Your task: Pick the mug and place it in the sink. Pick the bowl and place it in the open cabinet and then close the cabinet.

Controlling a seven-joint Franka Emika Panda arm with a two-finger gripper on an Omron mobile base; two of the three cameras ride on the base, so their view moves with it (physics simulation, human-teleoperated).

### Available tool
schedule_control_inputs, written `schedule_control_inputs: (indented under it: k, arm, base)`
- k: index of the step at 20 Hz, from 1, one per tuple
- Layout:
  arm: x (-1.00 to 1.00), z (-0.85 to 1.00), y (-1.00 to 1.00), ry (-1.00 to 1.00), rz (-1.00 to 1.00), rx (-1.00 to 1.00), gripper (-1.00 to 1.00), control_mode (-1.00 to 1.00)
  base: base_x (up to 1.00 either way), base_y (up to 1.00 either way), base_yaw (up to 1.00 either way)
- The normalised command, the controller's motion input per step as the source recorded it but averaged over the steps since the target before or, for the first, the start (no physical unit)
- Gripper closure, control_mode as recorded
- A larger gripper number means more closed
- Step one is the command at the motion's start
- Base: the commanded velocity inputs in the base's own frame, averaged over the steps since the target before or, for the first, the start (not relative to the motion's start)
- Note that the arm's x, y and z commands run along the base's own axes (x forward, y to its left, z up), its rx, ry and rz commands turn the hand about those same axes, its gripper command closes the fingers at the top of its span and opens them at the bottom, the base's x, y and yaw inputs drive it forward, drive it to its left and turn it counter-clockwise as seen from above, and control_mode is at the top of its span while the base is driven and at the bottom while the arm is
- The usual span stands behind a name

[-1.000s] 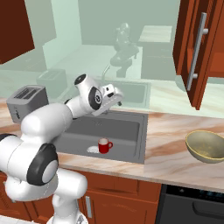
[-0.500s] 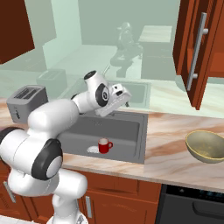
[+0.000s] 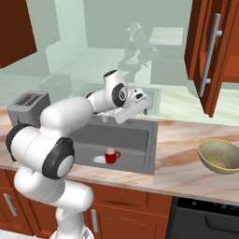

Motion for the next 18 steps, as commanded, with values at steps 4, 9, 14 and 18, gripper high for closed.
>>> schedule_control_inputs:
  k: [4, 9, 14, 18]
  arm:
    - [0.00, 0.00, -0.35, 0.04, 0.00, 0.00, -1.00, -1.00]
    - [0.00, 0.00, -0.37, 0.00, -0.01, 0.00, -1.00, -1.00]
    - [0.00, 0.00, -0.26, 0.00, -0.03, 0.00, -1.00, -1.00]
    - [-0.01, 0.00, -0.15, 0.00, -0.04, 0.00, -1.00, -1.00]
  base:
    - [0.00, 0.00, 0.00]
    - [0.00, 0.00, 0.00]
    - [0.00, 0.00, 0.00]
    - [0.00, 0.00, 0.00]
